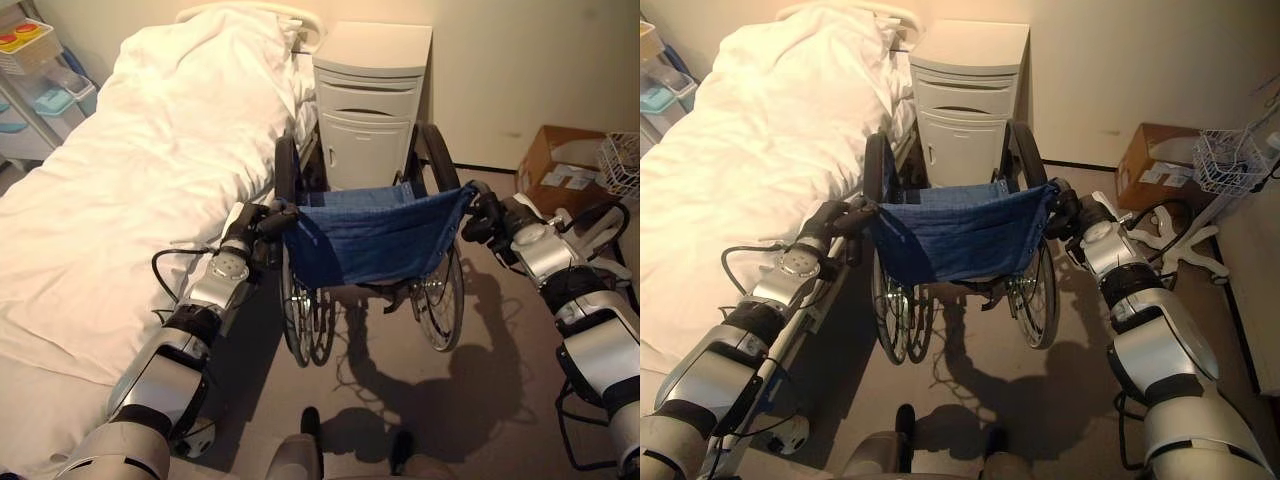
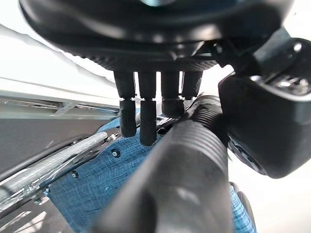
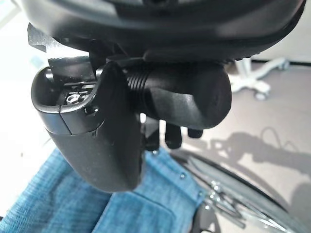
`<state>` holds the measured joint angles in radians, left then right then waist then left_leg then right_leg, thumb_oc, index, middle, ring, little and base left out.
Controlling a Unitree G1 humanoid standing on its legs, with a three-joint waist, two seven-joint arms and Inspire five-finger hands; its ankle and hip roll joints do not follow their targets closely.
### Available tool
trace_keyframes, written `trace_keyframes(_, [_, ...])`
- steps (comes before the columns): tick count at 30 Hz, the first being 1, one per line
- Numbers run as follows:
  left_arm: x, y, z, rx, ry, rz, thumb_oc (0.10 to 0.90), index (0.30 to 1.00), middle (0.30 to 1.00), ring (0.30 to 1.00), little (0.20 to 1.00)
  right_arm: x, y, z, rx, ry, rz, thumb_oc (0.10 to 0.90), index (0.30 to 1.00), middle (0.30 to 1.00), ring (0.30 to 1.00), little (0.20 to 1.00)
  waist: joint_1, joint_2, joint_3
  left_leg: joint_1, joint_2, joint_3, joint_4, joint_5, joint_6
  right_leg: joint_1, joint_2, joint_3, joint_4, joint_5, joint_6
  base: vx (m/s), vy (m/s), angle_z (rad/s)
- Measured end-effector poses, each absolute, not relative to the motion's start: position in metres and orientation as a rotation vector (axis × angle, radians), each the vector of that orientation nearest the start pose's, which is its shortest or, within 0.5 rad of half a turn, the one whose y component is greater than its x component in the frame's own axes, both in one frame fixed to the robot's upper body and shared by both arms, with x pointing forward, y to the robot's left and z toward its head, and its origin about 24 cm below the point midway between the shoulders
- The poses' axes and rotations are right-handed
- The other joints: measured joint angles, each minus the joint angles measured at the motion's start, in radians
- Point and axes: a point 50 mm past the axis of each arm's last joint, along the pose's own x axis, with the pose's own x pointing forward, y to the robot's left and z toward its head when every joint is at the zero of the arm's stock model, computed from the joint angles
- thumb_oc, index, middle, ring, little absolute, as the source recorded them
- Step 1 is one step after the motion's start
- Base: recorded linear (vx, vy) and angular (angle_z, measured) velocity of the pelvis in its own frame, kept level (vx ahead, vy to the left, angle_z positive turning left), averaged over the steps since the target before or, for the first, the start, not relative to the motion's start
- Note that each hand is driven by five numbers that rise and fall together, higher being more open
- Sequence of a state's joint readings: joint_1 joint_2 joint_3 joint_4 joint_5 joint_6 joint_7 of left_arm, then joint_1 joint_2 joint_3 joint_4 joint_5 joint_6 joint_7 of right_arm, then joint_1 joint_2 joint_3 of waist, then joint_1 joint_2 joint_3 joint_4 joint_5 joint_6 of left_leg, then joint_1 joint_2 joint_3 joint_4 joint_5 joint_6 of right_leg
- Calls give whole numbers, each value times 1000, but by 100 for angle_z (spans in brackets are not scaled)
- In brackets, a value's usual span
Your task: Push the wheelchair next to the bed
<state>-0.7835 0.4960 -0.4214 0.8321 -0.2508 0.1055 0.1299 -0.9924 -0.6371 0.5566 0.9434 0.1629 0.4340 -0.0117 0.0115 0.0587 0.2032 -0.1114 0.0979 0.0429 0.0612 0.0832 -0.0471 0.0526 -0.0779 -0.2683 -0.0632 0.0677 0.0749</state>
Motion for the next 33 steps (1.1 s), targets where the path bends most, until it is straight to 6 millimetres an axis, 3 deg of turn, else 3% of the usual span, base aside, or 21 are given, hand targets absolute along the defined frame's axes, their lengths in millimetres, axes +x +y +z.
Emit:
trace_keyframes(1, [380,211,93,498,191,48,800,900,900,900,900,390,-262,131,-759,470,-164,800,900,900,900,900,-6,-14,-7,8,-15,-9,-34,4,-5,2,-3,17,-22,3,4,3,37,12])
trace_keyframes(3, [380,213,93,494,200,58,800,900,900,900,900,390,-261,132,-756,469,-158,800,900,900,900,900,-14,-18,-9,19,-27,-9,-59,7,-7,4,-7,23,-25,8,12,0,28,7])
trace_keyframes(9, [379,217,92,493,233,86,800,900,900,900,900,391,-258,132,-752,464,-144,800,900,900,900,900,-1,-10,-11,38,-14,-12,-74,7,-7,13,7,30,-25,0,4,-6,13,-3])
trace_keyframes(19, [376,218,90,423,283,25,800,900,900,900,900,386,-271,142,-656,509,-128,800,900,900,900,900,8,4,-10,82,-16,-14,-108,35,2,40,10,32,-26,-21,15,-3,1,0])
trace_keyframes(33, [372,239,95,104,340,-44,800,900,900,900,900,386,-277,155,-546,499,-113,800,900,900,900,900,5,-10,16,117,-16,-10,-141,50,0,49,11,34,-26,-35,16,2,0,0])
